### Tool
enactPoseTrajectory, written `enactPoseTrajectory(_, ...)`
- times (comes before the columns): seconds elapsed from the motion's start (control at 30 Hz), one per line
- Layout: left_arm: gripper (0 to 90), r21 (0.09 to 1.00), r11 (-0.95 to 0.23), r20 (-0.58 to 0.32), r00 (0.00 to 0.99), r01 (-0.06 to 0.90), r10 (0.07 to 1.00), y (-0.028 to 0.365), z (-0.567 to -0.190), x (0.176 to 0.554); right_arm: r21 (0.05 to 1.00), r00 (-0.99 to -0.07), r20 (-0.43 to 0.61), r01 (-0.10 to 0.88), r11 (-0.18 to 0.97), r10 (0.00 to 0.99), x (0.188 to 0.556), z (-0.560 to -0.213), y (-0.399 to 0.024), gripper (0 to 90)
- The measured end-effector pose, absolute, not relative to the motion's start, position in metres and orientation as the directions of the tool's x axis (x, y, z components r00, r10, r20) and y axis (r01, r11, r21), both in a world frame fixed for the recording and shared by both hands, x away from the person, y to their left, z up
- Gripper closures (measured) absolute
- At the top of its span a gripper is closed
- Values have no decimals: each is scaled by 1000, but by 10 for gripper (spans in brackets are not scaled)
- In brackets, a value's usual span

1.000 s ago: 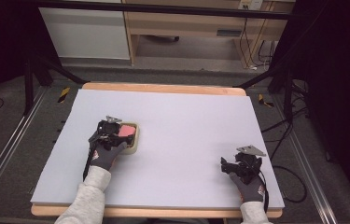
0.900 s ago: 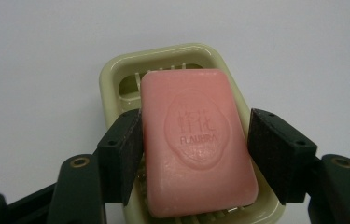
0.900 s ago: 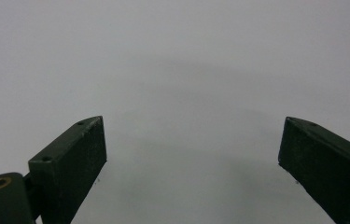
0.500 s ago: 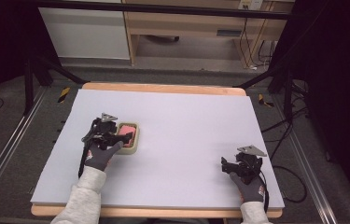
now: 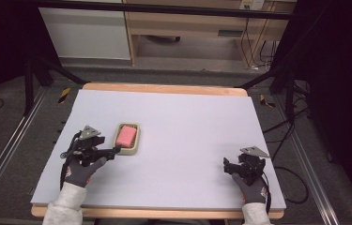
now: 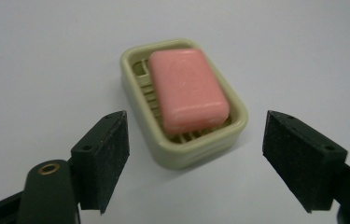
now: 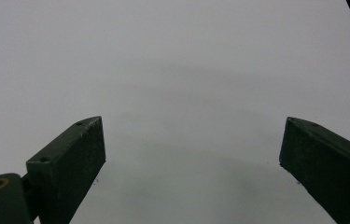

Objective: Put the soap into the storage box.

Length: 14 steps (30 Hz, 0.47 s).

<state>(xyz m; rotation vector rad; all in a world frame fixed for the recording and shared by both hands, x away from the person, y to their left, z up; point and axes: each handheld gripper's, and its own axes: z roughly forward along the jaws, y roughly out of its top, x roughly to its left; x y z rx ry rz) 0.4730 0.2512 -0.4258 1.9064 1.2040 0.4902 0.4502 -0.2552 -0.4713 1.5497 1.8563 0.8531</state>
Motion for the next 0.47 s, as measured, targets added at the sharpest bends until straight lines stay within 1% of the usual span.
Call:
enactPoseTrajectory(0.13,226,799,-199,-95,445,567,891,263,-433,466,782,-170,-30,610,129,985,449,-471,-256,62)
enactPoseTrajectory(0.2,226,801,-202,-77,432,564,899,270,-439,461,777,-165,-13,619,114,986,449,-471,-256,63)
enactPoseTrajectory(0.33,227,803,-192,-54,389,565,920,287,-453,449,780,-154,-26,615,116,988,447,-470,-256,61)
enactPoseTrajectory(0.43,230,797,-173,-70,372,579,925,295,-458,446,780,-149,-33,614,119,988,447,-470,-258,60)
enactPoseTrajectory(0.47,229,796,-169,-73,368,582,927,295,-459,446,776,-147,-19,621,107,989,447,-470,-258,60)
